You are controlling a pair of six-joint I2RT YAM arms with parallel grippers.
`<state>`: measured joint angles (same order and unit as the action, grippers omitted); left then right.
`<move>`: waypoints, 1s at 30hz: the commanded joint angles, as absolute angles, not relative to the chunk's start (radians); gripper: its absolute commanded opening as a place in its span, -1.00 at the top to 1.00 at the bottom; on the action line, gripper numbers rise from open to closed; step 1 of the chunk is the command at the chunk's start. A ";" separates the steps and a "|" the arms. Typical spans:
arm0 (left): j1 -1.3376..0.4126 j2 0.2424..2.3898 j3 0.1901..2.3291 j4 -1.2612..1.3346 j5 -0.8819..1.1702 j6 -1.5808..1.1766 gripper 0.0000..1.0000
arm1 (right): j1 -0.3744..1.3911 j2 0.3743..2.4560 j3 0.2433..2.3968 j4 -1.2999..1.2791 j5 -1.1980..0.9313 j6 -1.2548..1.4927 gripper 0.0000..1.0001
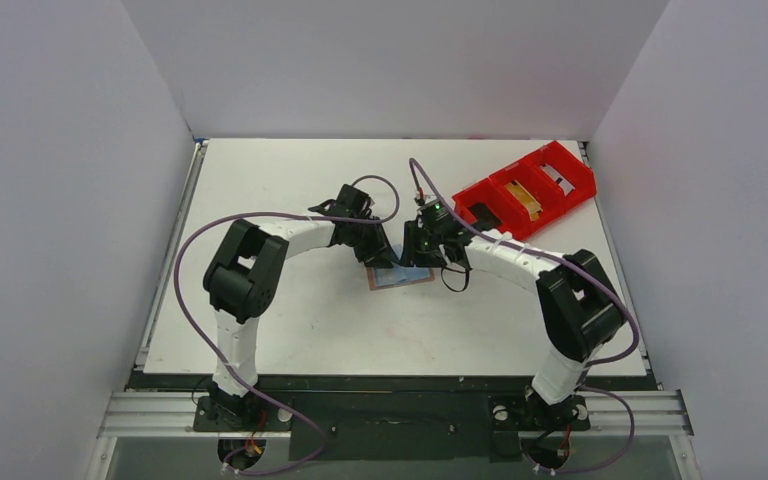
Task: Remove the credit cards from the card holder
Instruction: Remove the credit card from the card holder.
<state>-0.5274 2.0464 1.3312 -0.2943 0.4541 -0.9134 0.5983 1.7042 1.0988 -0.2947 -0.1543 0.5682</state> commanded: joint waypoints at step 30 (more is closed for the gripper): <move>-0.449 1.808 1.175 -0.344 0.270 -0.822 0.32 | 0.546 1.947 1.033 0.195 -0.667 0.800 1.00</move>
<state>-0.4736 1.8858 1.2102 -0.3134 0.3515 -0.8700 0.5598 1.9106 1.0576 -0.0044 -0.4973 0.7055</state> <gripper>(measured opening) 0.339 0.007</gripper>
